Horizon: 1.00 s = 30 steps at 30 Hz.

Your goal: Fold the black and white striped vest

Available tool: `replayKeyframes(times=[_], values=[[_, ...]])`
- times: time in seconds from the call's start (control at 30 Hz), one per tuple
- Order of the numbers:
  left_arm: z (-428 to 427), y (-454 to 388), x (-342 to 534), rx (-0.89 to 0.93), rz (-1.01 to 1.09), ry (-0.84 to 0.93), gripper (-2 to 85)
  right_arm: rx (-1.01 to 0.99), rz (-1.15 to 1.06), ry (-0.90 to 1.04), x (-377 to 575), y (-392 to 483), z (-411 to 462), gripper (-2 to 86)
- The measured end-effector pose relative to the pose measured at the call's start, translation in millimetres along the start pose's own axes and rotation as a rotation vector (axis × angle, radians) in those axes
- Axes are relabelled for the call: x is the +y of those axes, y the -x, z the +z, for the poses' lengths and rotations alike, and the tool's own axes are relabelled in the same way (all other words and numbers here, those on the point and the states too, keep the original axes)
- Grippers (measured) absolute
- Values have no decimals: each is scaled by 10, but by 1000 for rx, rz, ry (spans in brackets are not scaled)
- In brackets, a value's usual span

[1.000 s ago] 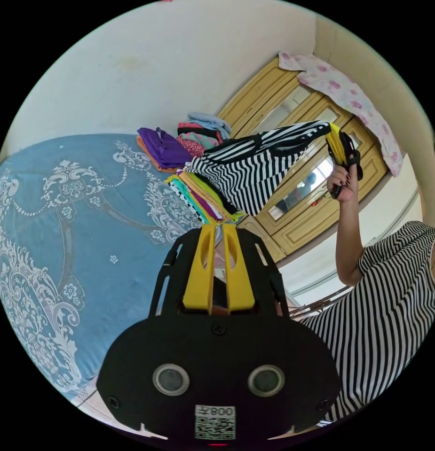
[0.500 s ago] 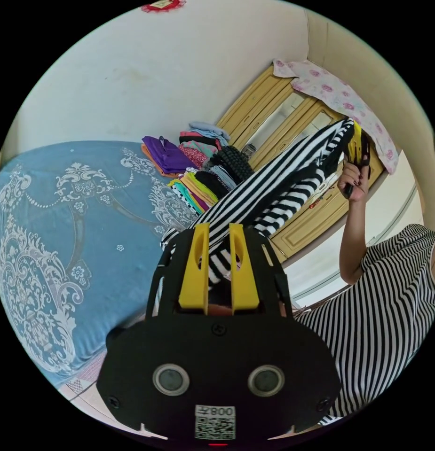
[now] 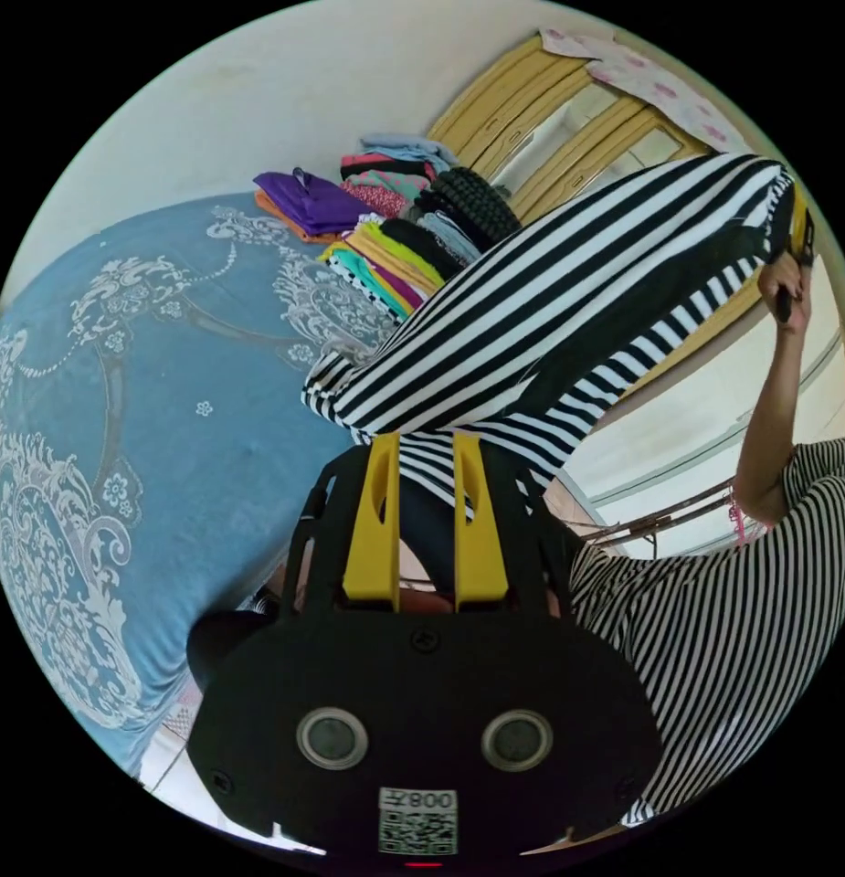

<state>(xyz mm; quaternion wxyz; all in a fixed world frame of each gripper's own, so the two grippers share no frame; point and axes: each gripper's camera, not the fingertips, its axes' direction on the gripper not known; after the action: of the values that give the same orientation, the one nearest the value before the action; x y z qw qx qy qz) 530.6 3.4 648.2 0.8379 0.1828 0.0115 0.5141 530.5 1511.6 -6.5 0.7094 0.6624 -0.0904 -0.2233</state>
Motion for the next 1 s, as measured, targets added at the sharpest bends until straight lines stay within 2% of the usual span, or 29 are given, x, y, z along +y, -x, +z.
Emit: replayKeyframes(times=[0.3,0.63,0.83,1.0], values=[[231,-738,-685,-235,73,94,92,-15,8,1,-30,-45,10,19],[-53,-1470,-1353,-244,98,50,18,-14,25,-2,-48,-129,-28,18],[-734,-1839,-1564,-220,48,-58,9,-10,31,-21,-27,-182,-119,19],[-1771,-2142,-1674,-236,-18,-230,7,-26,30,-64,16,-227,-243,20]])
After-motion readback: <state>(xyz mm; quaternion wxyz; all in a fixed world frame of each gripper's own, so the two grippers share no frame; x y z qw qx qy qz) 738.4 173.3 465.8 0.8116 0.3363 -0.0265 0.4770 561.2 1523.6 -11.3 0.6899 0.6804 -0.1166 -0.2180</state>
